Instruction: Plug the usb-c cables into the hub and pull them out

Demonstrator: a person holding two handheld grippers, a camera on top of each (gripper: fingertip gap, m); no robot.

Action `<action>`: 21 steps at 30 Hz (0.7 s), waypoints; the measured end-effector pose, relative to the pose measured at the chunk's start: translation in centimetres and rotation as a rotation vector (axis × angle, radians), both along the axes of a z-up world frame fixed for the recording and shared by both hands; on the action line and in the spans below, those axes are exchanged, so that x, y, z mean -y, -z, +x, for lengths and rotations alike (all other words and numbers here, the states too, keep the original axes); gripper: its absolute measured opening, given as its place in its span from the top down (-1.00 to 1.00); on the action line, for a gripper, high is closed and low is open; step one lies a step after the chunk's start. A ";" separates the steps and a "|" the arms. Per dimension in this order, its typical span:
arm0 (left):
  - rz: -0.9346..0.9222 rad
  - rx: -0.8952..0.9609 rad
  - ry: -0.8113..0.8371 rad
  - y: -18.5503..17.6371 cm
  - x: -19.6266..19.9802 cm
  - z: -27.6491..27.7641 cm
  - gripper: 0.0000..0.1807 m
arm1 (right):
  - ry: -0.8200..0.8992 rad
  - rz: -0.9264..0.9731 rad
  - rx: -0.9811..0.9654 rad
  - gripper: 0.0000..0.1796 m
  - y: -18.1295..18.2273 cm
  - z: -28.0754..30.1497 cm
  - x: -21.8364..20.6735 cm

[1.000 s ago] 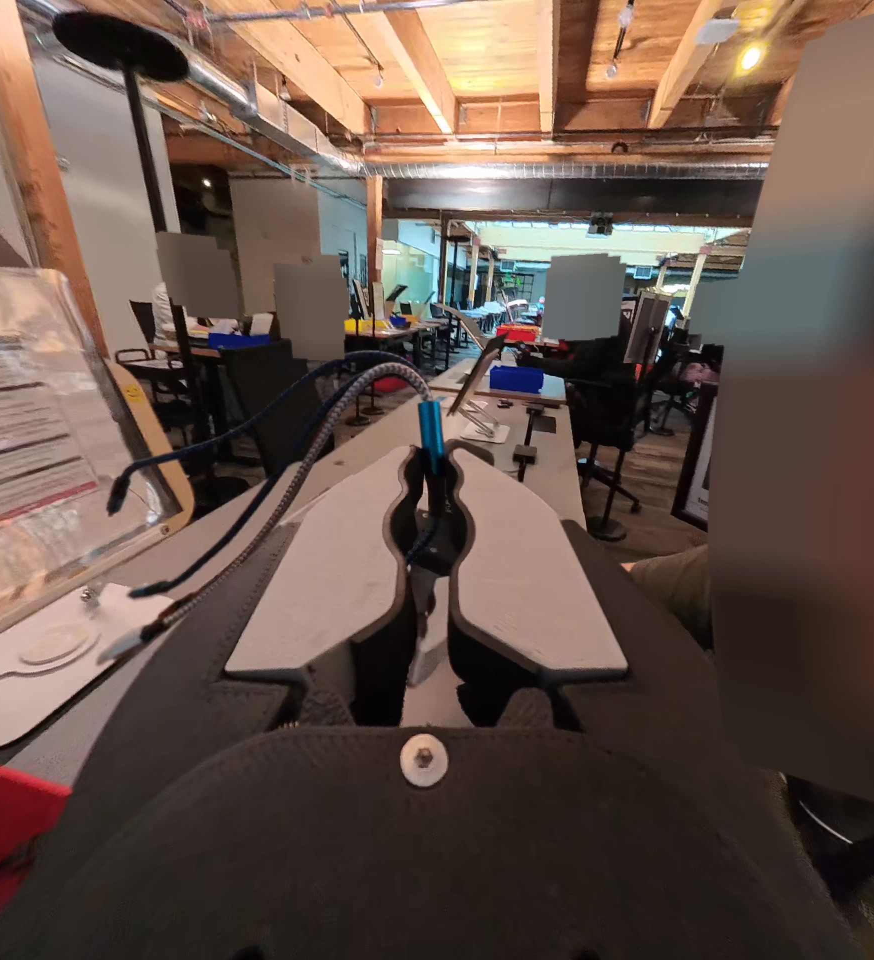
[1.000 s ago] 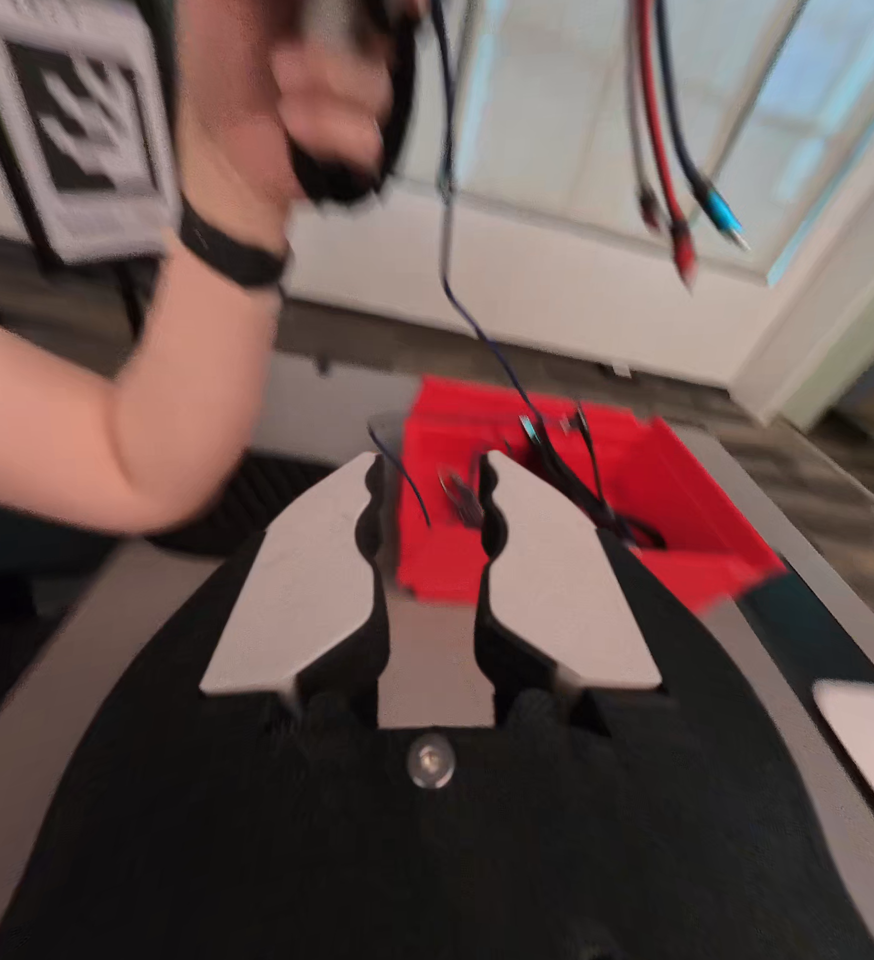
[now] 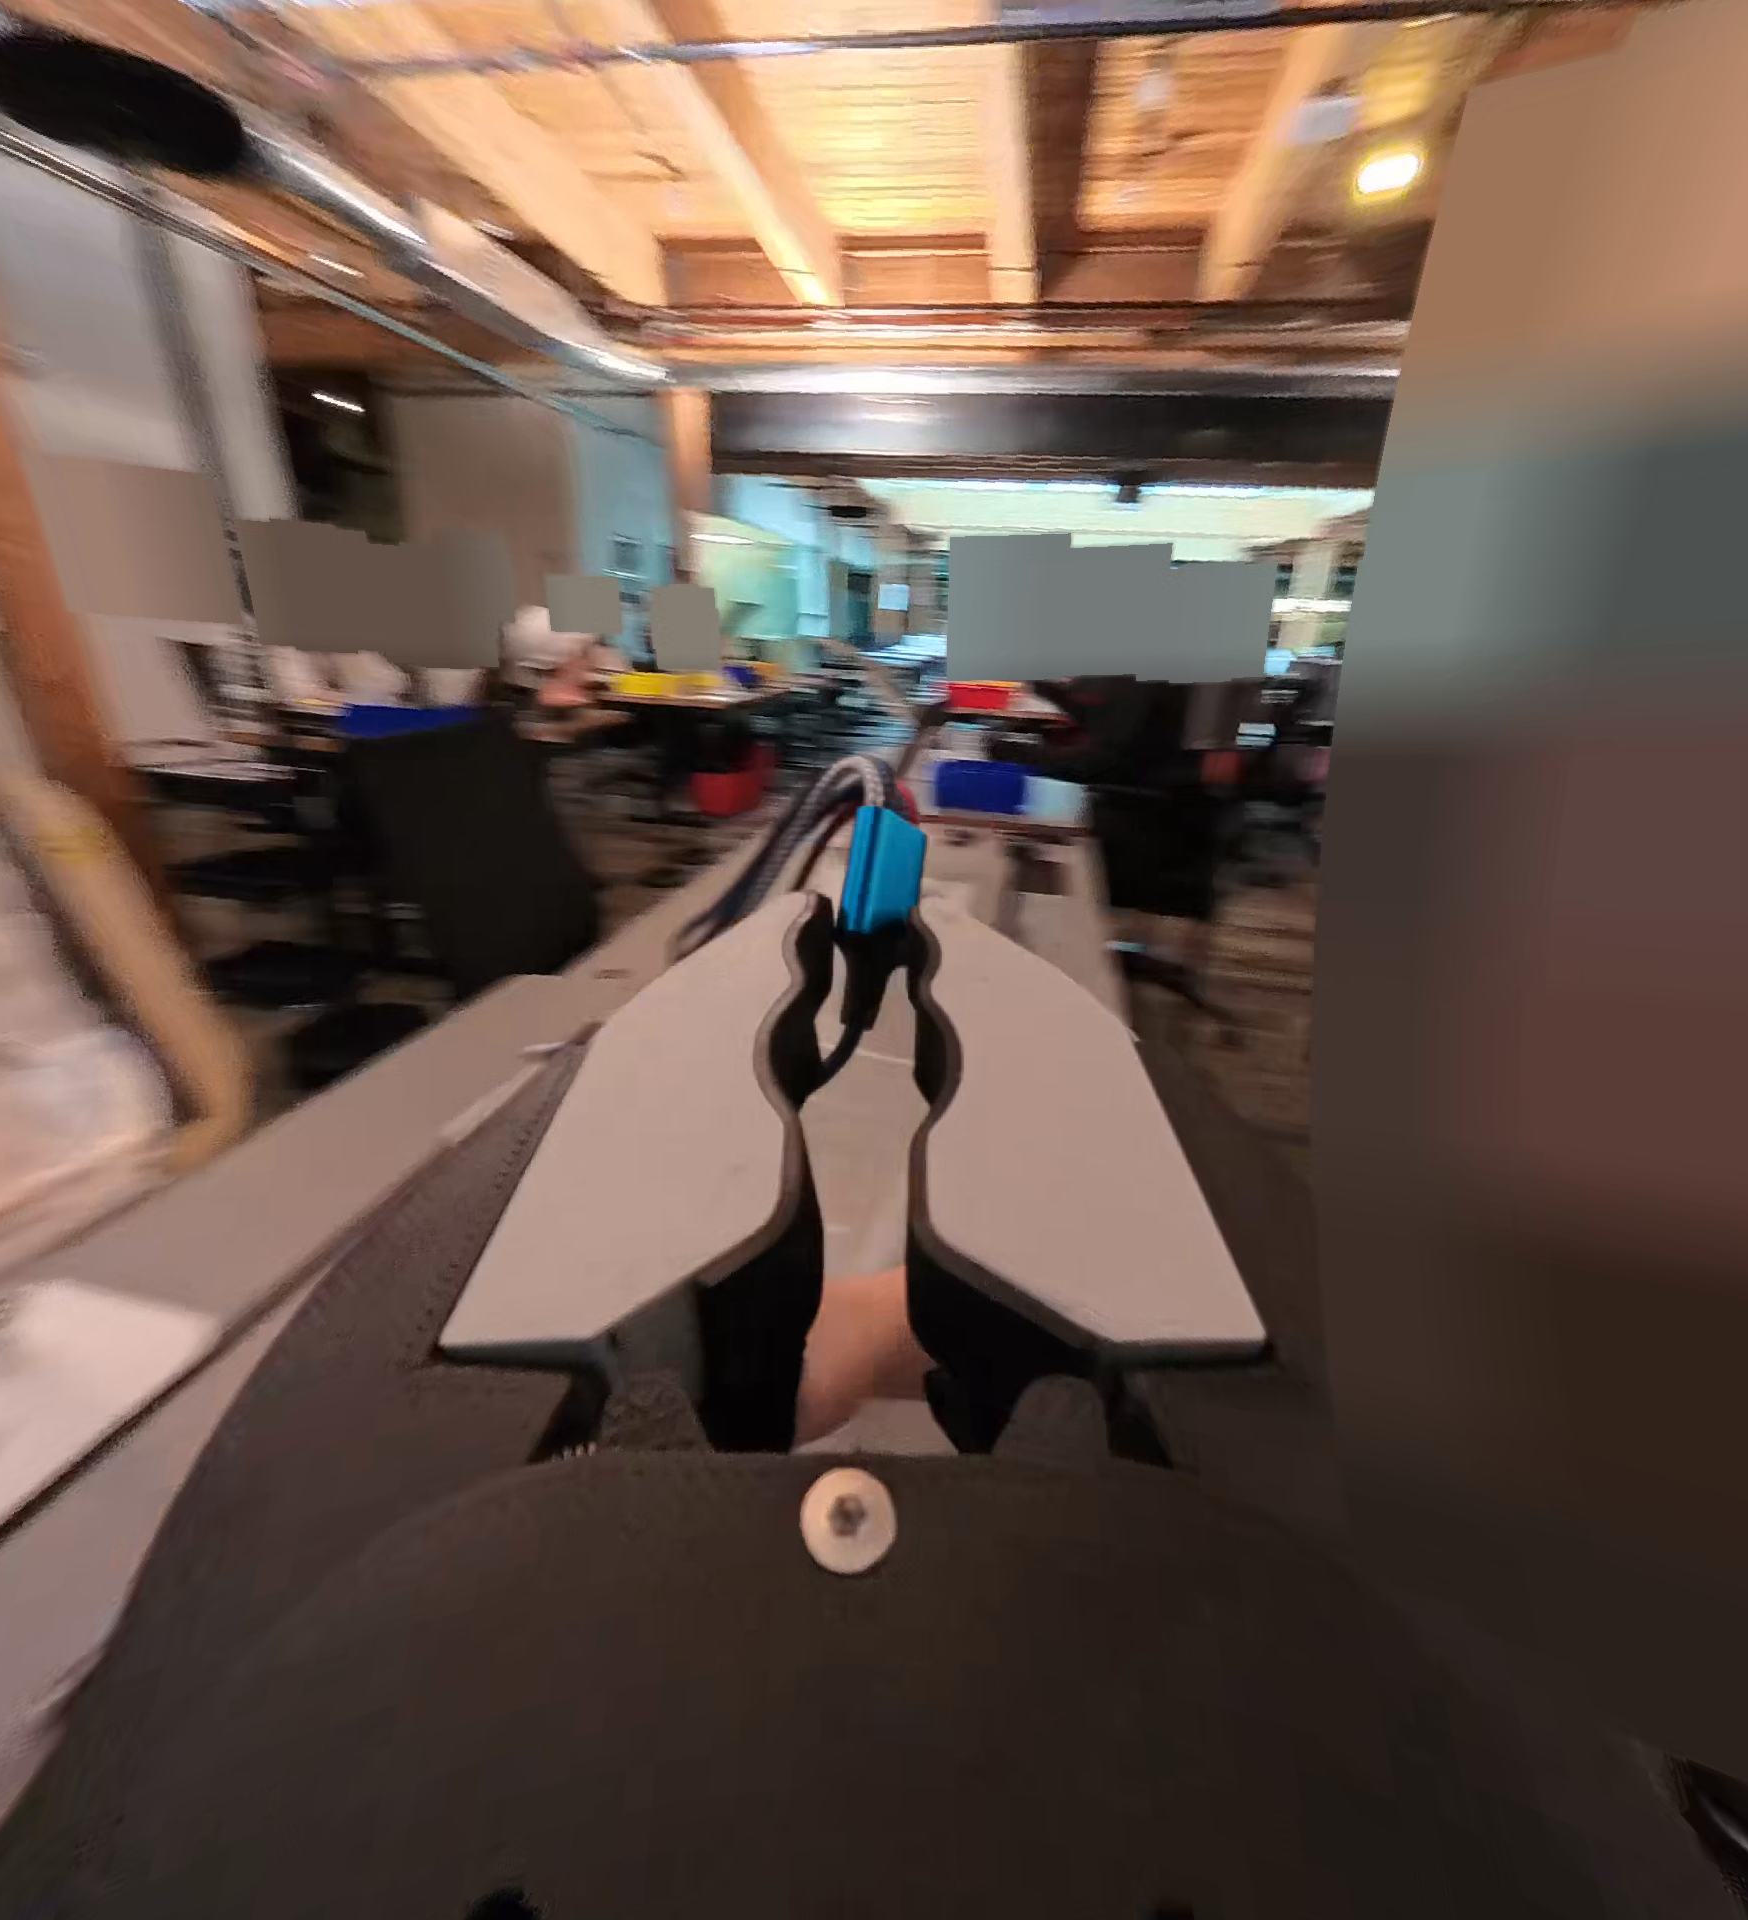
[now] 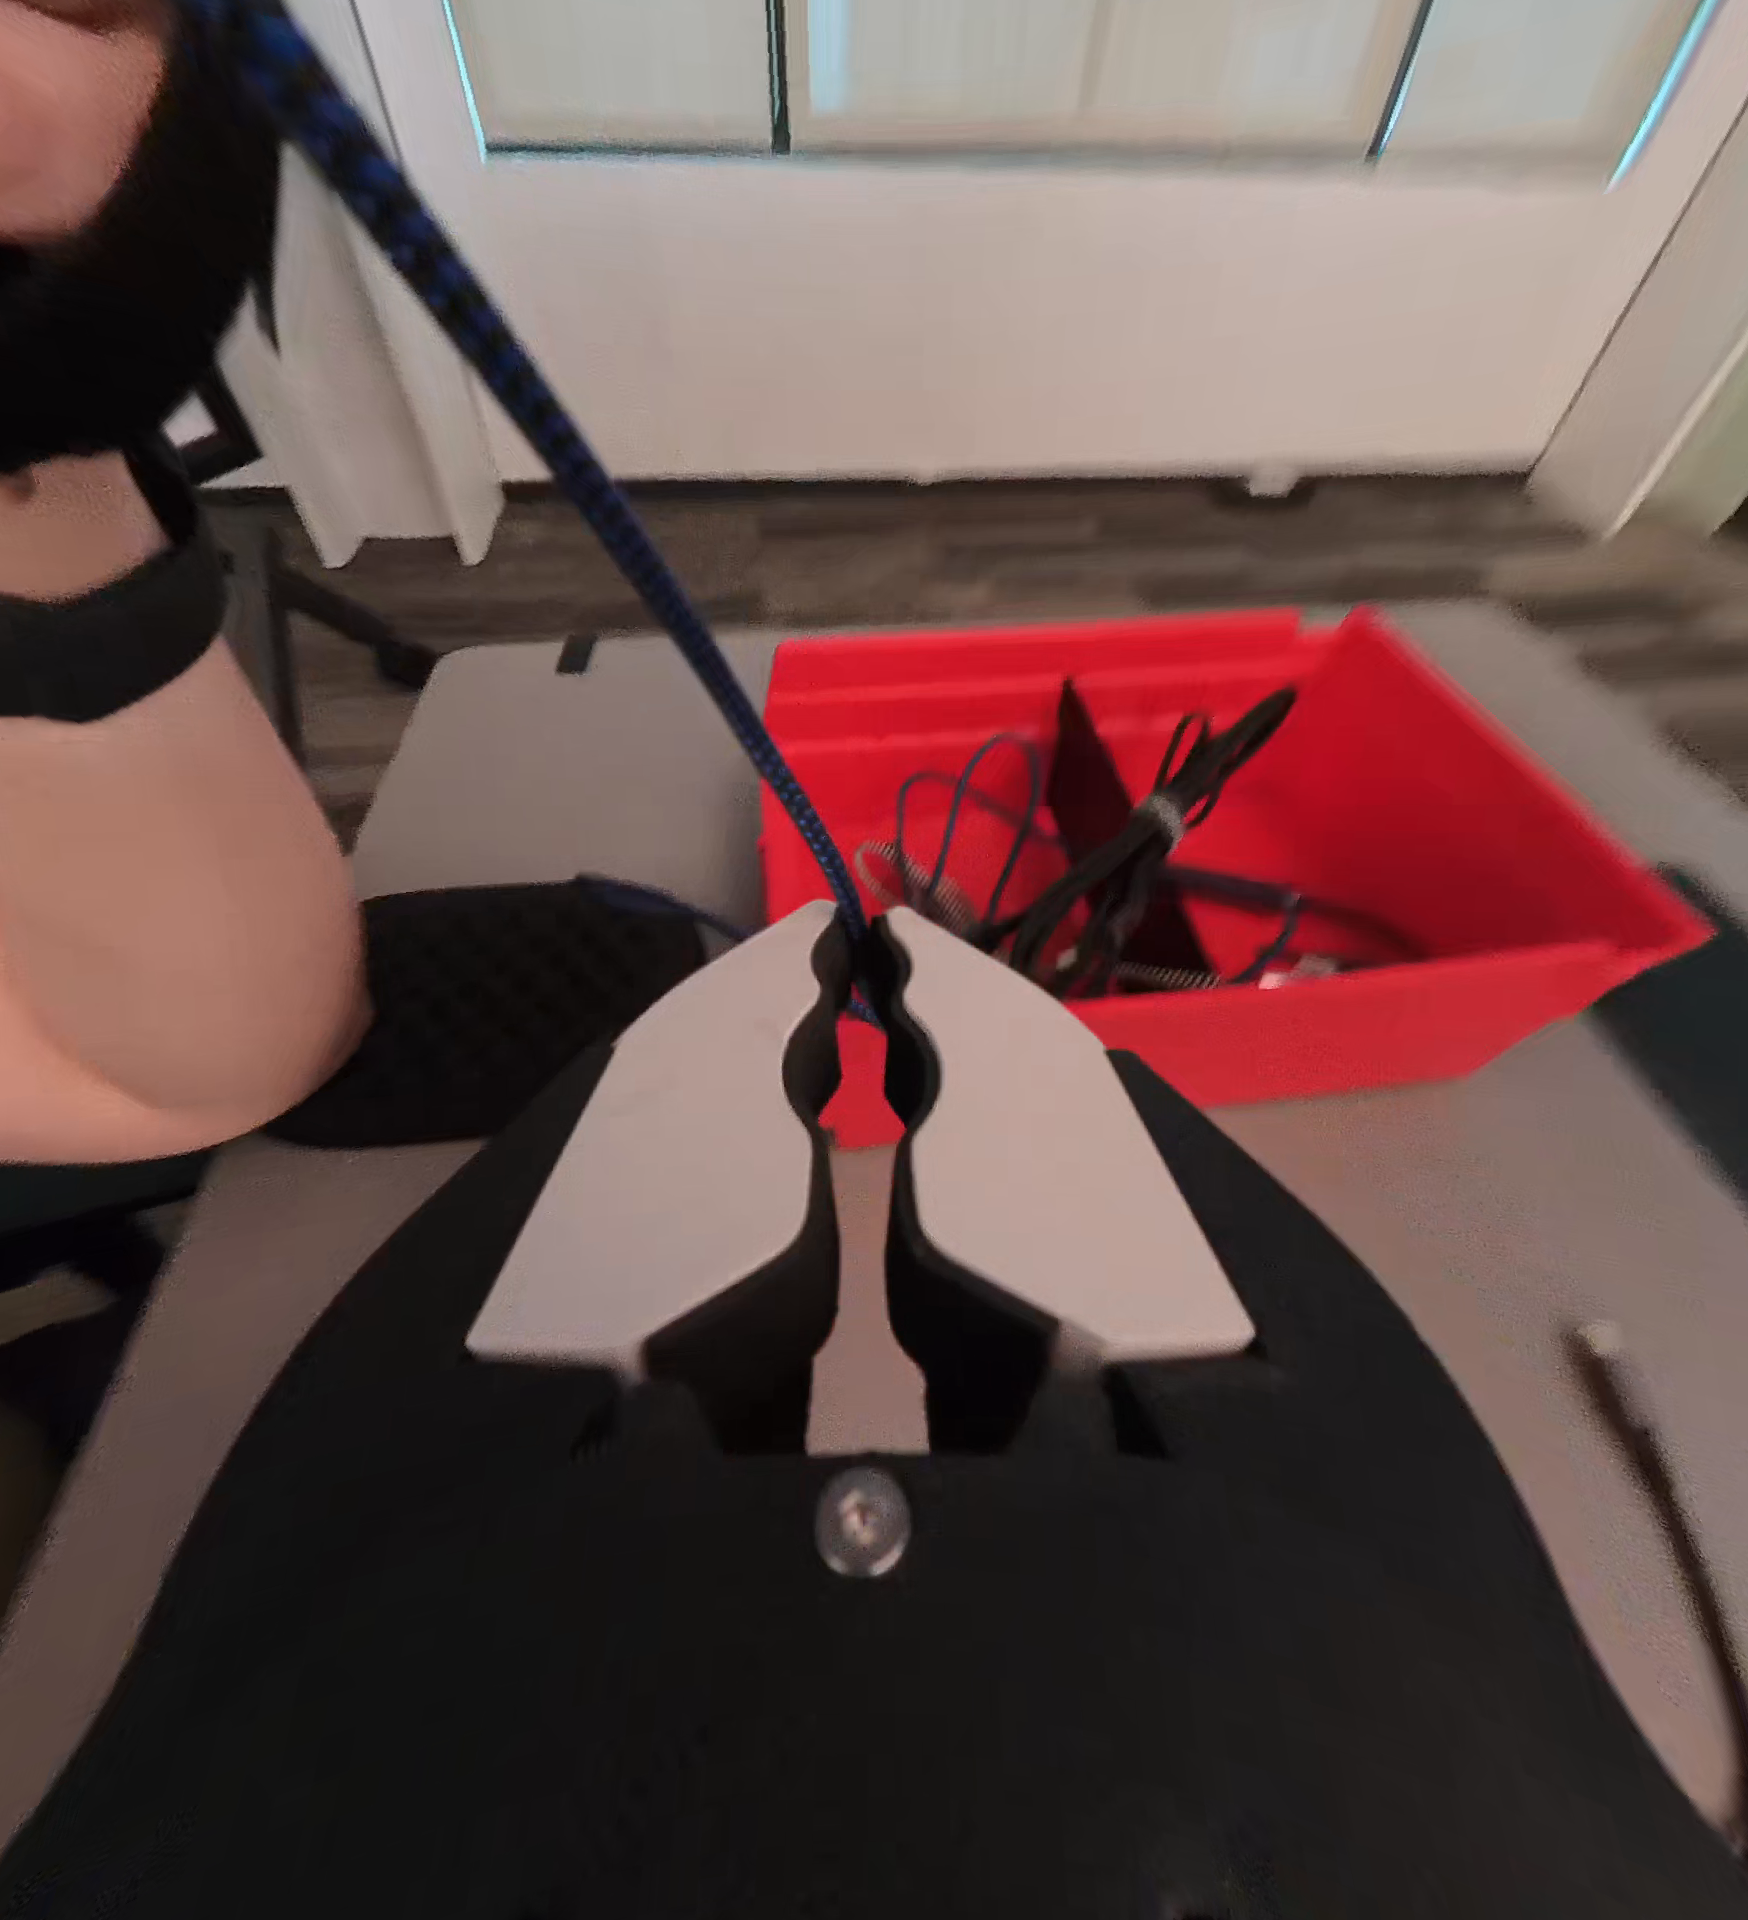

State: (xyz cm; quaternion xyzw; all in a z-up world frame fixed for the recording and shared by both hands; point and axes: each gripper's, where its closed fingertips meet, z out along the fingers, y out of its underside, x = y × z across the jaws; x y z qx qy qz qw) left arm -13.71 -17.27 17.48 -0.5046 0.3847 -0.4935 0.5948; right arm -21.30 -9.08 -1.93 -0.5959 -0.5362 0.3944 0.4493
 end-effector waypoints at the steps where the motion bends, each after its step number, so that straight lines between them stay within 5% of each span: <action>1: 0.022 0.008 -0.099 -0.1 -0.9 -1.0 0.90 | -0.015 -0.053 0.018 0.97 0.3 0.3 0.0; 3: 0.056 0.010 -0.243 -0.3 -2.0 -2.7 0.91 | -0.049 -0.121 0.000 0.97 -0.2 1.0 0.3; 5: 0.046 -0.037 -0.313 0.0 -2.6 -3.9 0.67 | -0.041 -0.143 -0.046 0.97 -1.5 1.9 0.1; 10: -0.039 -0.211 -0.260 2.7 -2.2 -4.8 0.29 | 0.041 -0.138 -0.140 0.97 -4.8 5.4 -1.7; 21: -0.092 -0.796 -0.307 12.9 -5.3 -2.9 0.32 | 0.293 -0.008 -0.301 0.97 -12.0 15.8 -4.3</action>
